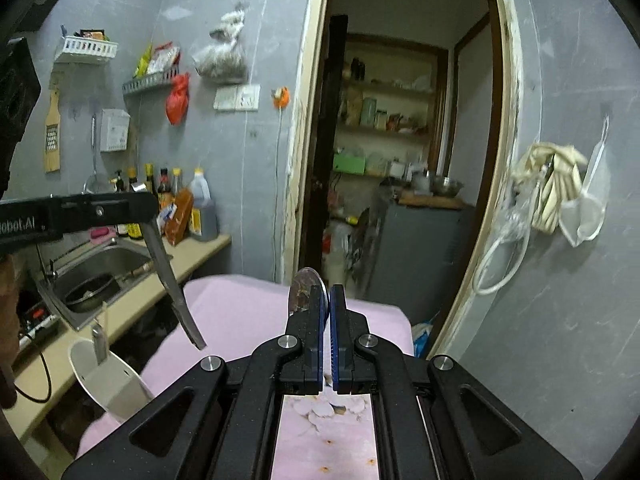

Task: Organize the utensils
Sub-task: 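Lift and carry the tongs and spoon over the white caddy with both grippers, then open both grippers to drop the tongs and spoon into the caddy, then move both grippers back over the last spoon and chopsticks on the cloth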

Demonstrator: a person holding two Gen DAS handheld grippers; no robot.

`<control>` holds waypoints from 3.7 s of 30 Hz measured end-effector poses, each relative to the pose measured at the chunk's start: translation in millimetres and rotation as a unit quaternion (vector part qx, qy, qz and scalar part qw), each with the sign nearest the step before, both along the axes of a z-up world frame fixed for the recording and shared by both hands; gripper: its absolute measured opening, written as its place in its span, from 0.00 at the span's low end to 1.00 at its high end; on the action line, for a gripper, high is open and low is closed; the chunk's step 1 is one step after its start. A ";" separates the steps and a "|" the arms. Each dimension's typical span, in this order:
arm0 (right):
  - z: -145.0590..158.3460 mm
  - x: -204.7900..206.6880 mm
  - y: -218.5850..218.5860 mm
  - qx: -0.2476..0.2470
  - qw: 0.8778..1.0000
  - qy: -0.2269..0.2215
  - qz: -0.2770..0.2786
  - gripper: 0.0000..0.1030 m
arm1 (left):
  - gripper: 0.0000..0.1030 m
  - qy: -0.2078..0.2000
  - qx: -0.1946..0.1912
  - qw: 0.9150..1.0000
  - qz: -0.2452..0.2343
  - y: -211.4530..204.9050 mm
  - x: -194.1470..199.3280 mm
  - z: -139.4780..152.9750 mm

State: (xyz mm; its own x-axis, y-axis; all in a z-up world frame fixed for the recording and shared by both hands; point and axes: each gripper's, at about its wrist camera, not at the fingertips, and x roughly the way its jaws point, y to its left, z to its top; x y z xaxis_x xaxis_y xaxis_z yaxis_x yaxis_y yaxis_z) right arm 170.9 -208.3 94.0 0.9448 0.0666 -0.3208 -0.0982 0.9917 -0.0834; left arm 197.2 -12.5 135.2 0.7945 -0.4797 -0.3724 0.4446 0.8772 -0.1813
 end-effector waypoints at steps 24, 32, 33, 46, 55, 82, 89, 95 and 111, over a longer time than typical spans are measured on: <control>-23.6 -46.0 174.4 -0.183 0.981 -0.054 0.023 0.02 | 0.03 0.048 0.010 0.993 0.106 148.0 -47.3 -52.3; -58.3 -45.7 199.8 -0.205 0.977 -0.040 0.033 0.02 | 0.03 0.072 0.013 0.992 0.102 151.8 -34.4 -99.2; -61.6 -44.5 201.7 -0.205 0.977 -0.038 0.033 0.02 | 0.03 0.076 0.016 0.992 0.102 151.3 -33.2 -103.7; -95.8 -30.3 198.6 -0.183 0.981 0.016 0.055 0.02 | 0.03 0.111 0.037 0.990 0.083 140.3 -22.1 -141.2; -105.9 -22.5 186.6 -0.139 0.986 0.049 0.077 0.03 | 0.03 0.151 0.047 0.984 0.081 142.3 -15.7 -154.8; -86.7 -24.7 106.1 0.045 0.995 0.065 0.058 0.41 | 0.65 0.141 0.055 0.977 0.148 125.1 -47.7 -132.4; -66.6 -24.3 60.5 0.072 0.997 0.028 0.012 0.73 | 0.94 0.069 0.042 0.975 0.206 102.7 -44.0 -107.5; -54.0 -19.2 23.8 0.074 0.997 0.000 -0.020 0.93 | 1.00 0.028 0.045 0.974 0.220 72.0 -33.3 -93.6; -63.1 38.3 -74.8 0.037 0.999 -0.007 -0.016 0.99 | 1.00 0.010 0.055 0.967 0.250 -23.2 17.9 -105.7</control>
